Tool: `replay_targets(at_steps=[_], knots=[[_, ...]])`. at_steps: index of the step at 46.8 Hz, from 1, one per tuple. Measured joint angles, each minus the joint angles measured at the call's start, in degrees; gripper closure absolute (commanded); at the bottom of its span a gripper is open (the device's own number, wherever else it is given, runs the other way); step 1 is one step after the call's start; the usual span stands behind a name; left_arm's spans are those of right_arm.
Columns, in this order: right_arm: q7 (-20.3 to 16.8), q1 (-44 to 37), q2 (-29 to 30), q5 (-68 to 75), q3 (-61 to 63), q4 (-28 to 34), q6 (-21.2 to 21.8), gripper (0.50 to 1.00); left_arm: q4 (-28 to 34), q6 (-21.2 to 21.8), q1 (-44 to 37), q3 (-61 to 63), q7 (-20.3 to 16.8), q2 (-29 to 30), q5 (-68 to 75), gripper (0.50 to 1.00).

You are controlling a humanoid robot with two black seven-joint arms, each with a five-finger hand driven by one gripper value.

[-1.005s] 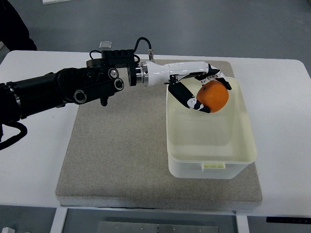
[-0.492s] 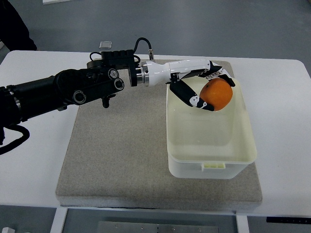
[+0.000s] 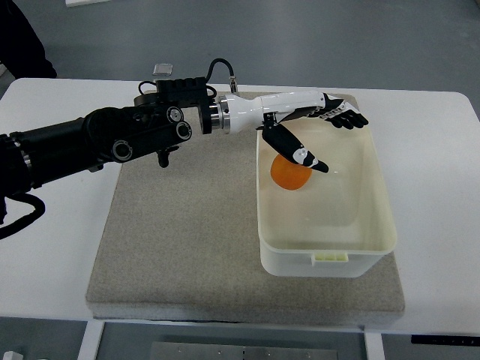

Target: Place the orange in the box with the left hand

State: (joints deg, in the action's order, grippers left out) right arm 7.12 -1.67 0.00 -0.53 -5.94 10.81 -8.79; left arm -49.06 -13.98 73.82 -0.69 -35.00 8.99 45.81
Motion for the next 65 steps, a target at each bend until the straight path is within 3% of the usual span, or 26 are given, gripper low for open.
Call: replay_targets(at_steps=[13,29,45,65], knots=[[0.0,0.0,0.0,0.0,0.0,0.0,0.0,0.568,5.9,0.3,0.1,-2.5,0.0,1.7,0.0,0.654],[0.0,0.0,0.0,0.0,0.0,0.0,0.0,0.568,20.4,0.6,0.0,-3.1,0.0,2.5,-0.2,0.654],[0.0,0.0,0.0,0.0,0.0,0.0,0.0,0.568,29.9,9.1,-2.6,-4.5,0.0,2.4,-5.9,0.621],[0.0,0.0,0.0,0.0,0.0,0.0,0.0,0.568,35.5,9.1,-5.3,-4.4,0.0,1.7,-18.4,0.619]])
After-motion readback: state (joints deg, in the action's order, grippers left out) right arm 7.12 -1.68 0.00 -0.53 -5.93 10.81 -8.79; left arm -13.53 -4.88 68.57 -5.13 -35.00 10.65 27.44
